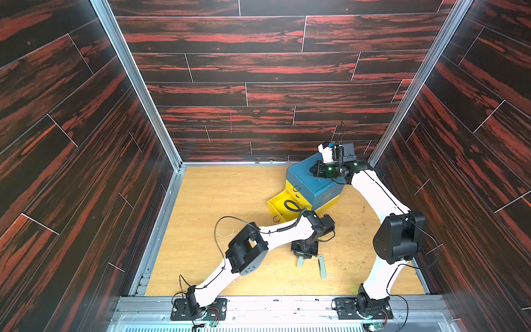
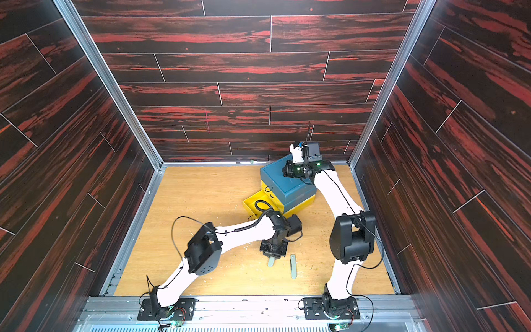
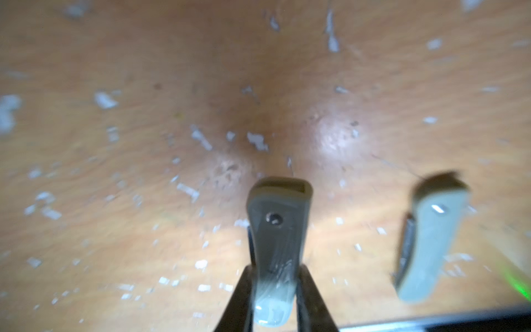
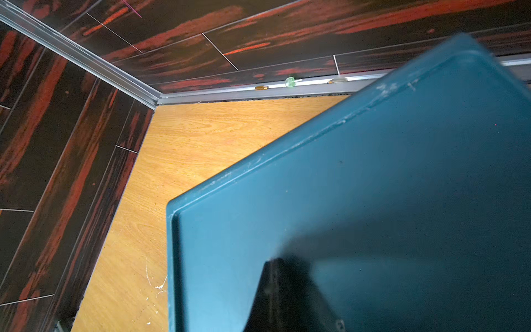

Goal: Place the fruit knives into the drawer by color
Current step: Pick up the fruit knife from the center of the board, then place the fruit knife in the drawer.

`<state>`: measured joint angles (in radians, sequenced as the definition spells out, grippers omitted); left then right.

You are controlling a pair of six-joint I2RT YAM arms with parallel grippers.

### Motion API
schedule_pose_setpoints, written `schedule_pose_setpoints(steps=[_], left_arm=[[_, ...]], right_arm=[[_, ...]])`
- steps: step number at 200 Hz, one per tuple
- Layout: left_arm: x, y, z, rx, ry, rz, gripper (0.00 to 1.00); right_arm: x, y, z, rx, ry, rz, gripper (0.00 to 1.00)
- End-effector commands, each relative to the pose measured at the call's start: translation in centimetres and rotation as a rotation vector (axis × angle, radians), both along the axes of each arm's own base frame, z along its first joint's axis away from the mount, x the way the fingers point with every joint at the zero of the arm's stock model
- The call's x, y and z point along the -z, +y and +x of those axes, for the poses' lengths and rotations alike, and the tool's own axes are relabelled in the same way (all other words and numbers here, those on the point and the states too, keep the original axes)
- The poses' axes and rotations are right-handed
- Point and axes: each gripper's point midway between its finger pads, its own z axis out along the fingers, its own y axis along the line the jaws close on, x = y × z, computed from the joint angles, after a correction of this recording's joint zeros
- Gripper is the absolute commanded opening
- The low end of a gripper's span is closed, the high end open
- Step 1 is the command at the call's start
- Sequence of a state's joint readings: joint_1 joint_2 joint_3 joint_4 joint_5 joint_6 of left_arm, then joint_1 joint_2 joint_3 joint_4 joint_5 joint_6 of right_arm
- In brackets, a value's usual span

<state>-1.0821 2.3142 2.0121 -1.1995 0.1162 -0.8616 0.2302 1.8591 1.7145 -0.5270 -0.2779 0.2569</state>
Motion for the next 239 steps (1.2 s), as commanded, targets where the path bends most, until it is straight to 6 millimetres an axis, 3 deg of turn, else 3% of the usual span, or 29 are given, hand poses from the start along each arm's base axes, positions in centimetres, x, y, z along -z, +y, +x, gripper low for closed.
schedule_pose_setpoints(steps=[1, 66, 96, 125, 158, 188, 239], left_arm=[[-4.6, 0.4, 0.5, -0.025, -0.068, -0.061, 0.10], [-8.9, 2.8, 2.6, -0.100, -0.183, -0.074, 0.10], [-10.1, 4.8, 5.9, -0.200, -0.244, -0.075, 0.11], [-11.1, 6.1, 10.4, -0.303, -0.317, -0.100, 0.11], [-10.4, 6.8, 14.4, -0.387, -0.334, -0.099, 0.11], [-9.6, 6.3, 16.9, -0.448, -0.322, -0.124, 0.11], [-7.4, 5.2, 18.4, -0.502, -0.262, -0.137, 0.09]], right_arm=[[11.8, -2.7, -6.1, 0.040, 0.445, -0.181, 0.00], [11.9, -2.9, -6.2, 0.044, 0.447, -0.185, 0.00], [11.9, -2.9, -6.2, 0.048, 0.446, -0.189, 0.00], [12.0, -2.8, -6.2, 0.047, 0.450, -0.182, 0.00], [12.0, -2.9, -6.2, 0.049, 0.452, -0.183, 0.00], [12.2, -2.8, -6.4, 0.049, 0.455, -0.182, 0.00], [12.2, -2.8, -6.4, 0.047, 0.453, -0.182, 0.00]])
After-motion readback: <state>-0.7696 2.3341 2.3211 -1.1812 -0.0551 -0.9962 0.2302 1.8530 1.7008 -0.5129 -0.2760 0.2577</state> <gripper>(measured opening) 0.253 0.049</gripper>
